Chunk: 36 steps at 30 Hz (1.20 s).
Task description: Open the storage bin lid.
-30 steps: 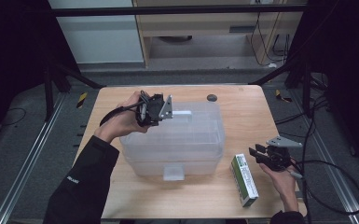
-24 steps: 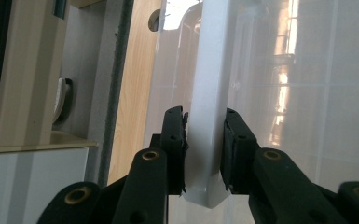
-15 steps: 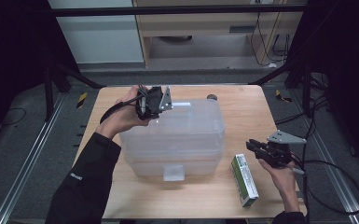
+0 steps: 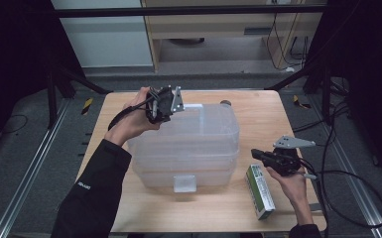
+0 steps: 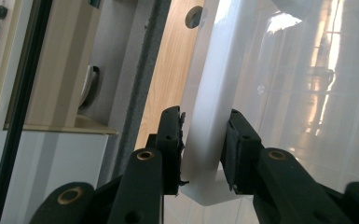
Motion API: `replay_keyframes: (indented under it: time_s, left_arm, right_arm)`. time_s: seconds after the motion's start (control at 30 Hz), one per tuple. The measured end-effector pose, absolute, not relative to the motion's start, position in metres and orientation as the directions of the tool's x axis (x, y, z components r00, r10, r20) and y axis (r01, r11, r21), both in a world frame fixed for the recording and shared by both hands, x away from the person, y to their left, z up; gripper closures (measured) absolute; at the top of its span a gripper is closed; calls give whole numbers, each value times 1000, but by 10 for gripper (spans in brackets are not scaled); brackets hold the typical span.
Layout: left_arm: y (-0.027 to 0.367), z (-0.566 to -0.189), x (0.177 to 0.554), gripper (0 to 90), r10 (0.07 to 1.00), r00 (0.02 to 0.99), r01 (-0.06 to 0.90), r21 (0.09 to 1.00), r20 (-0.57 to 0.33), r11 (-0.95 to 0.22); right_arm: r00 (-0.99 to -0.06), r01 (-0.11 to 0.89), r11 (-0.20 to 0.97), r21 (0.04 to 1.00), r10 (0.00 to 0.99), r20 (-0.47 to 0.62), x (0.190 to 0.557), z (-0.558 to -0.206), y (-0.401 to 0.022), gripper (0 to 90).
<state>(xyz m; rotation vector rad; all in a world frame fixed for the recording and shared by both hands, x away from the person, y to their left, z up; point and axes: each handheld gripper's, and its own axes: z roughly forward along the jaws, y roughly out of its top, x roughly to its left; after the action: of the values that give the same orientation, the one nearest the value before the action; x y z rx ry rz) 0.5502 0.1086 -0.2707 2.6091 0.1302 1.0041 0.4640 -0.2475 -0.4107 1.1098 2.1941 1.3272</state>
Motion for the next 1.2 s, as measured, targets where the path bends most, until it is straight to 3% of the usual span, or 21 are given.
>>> replay_keyframes:
  time_s: [0.73,1.2]
  left_arm:
    - [109,-270,565,676,318,704,30,422,634,-906]
    - [109,-270,566,672,330,701,38,429,632,-903]
  right_arm:
    - [-670,440,268,857,733,115,476,-408,-227,900]
    - [-695,413,229,882,704,143,476,-399,-217,900]
